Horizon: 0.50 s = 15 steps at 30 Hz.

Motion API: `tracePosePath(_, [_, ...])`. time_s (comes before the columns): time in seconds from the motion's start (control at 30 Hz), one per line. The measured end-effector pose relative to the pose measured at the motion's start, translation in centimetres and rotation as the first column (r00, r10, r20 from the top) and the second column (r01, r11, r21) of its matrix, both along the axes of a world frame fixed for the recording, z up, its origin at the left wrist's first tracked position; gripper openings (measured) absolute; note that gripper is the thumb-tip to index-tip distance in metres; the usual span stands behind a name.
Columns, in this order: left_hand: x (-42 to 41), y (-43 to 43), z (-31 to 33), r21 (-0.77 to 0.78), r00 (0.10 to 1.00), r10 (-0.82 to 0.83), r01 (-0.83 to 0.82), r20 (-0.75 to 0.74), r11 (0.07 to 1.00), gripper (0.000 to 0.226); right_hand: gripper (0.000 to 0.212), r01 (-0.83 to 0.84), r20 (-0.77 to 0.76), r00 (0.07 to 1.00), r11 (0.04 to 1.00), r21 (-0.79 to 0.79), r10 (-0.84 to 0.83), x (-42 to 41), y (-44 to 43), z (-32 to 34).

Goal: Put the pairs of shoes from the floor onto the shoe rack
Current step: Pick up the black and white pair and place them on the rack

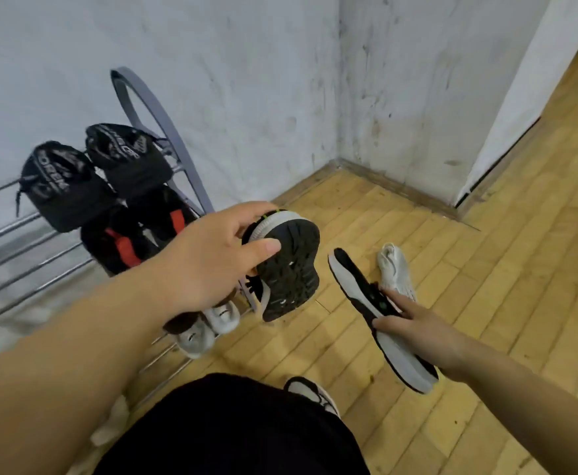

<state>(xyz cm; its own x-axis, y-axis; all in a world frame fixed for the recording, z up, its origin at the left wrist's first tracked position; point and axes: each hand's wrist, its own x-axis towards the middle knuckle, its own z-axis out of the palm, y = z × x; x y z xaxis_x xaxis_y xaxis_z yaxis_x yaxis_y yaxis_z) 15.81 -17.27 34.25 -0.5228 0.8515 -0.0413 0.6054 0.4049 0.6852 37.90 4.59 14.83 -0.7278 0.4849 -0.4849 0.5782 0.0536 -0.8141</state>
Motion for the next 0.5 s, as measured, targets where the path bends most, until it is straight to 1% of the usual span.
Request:
tracePosePath(0.07, [0.2, -3.4, 2.5, 0.082, 0.999, 0.034, -0.033, -0.005, 0.996, 0.035, 0.093, -0.045, -0.099, 0.994, 0.997, 0.067, 0.051, -1.1, -1.0, 5.0])
tracePosePath(0.13, [0.4, -7.3, 4.6, 0.174, 0.994, 0.111, -0.109, -0.006, 0.979, 0.035, 0.081, -0.119, -0.216, 0.964, 0.979, 0.163, 0.154, -2.3, -2.8, 10.1])
tracePosePath(0.17, [0.5, -9.3, 5.5, 0.206, 0.989, 0.148, -0.143, -0.010, 0.968, 0.035, 0.073, -0.148, -0.250, 0.947, 0.966, 0.213, 0.200, -3.0, -3.5, 12.2])
tracePosePath(0.2, [0.6, -11.3, 6.3, 0.233, 0.984, 0.178, -0.170, -0.013, 0.958, 0.035, 0.070, -0.177, -0.268, 0.932, 0.951, 0.254, 0.245, -3.7, -4.4, 14.3])
tracePosePath(0.27, [0.9, -15.2, 7.6, 0.273, 0.972, 0.235, -0.224, -0.008, 0.935, 0.037, 0.074, -0.246, -0.251, 0.905, 0.903, 0.351, 0.344, -5.5, -6.0, 18.0])
tracePosePath(0.3, [1.1, -17.2, 8.0, 0.285, 0.966, 0.259, -0.250, 0.004, 0.925, 0.036, 0.074, -0.299, -0.219, 0.888, 0.870, 0.392, 0.404, -6.4, -6.7, 19.5])
tracePosePath(0.4, [1.4, -22.9, 8.7, 0.274, 0.947, 0.319, -0.314, 0.026, 0.909, 0.040, 0.069, -0.451, -0.088, 0.845, 0.790, 0.415, 0.528, -9.4, -9.9, 23.0])
tracePosePath(0.5, [1.8, -28.0, 7.9, 0.218, 0.922, 0.387, -0.382, 0.023, 0.898, 0.026, 0.076, -0.563, 0.062, 0.795, 0.696, 0.446, 0.604, -12.7, -14.5, 24.5])
